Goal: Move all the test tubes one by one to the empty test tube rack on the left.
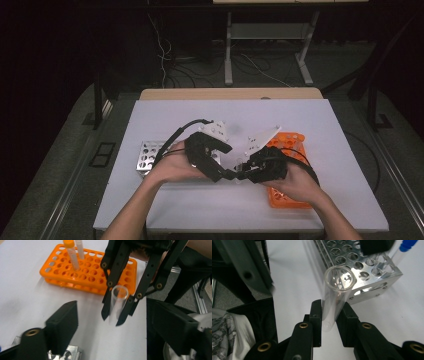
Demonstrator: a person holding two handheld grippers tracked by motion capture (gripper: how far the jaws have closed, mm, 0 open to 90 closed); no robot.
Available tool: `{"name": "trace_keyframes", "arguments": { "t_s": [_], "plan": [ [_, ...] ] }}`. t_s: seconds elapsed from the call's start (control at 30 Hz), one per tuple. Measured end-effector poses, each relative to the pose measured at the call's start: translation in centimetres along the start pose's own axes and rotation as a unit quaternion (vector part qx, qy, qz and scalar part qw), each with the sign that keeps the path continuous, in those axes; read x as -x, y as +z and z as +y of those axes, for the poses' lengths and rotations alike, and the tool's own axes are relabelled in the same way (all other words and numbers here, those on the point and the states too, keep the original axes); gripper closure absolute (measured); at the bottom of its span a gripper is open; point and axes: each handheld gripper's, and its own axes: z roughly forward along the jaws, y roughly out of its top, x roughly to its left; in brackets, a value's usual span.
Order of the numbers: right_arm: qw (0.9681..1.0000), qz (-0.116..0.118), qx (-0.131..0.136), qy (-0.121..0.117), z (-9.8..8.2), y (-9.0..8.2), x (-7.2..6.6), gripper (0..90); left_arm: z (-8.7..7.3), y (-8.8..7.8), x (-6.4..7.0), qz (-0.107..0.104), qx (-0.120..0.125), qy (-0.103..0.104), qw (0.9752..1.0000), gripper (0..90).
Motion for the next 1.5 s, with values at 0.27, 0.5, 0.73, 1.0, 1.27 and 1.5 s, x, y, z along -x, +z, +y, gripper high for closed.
{"name": "trace_keyframes", "arguments": {
  "t_s": [0.27,0.5,0.73,1.0,1.27,1.5],
  "plan": [
    [0.9999,0.01,-0.003,-0.006,0.5,0.5,-0.5,74.7,0.5,0.2,0.4,-0.009,-0.01,0.031,0.9994,51.0],
    [0.9999,0.013,-0.001,-0.011,0.7,0.8,-0.7,74.7,0.4,0.6,0.6,-0.009,-0.027,0.038,0.9989,68.9],
    [0.9998,0.014,-0.002,-0.015,0.8,1.1,-0.8,74.5,0.4,0.5,0.3,-0.014,-0.033,0.034,0.9988,74.2],
    [0.9999,0.006,0.01,-0.004,0.6,0.6,-0.6,62.6,0.4,-0.2,0.0,-0.016,-0.021,0.028,0.9993,74.4],
    [0.9993,-0.006,0.034,0.012,-0.4,-1.1,0.0,52.6,0.5,-1.9,-0.2,0.0,-0.01,0.023,0.9997,74.4],
    [0.9986,-0.011,0.041,0.033,-1.3,-2.4,0.4,36.5,0.5,-3.4,-0.6,0.014,-0.011,0.019,0.9997,74.4]
  ]
}}
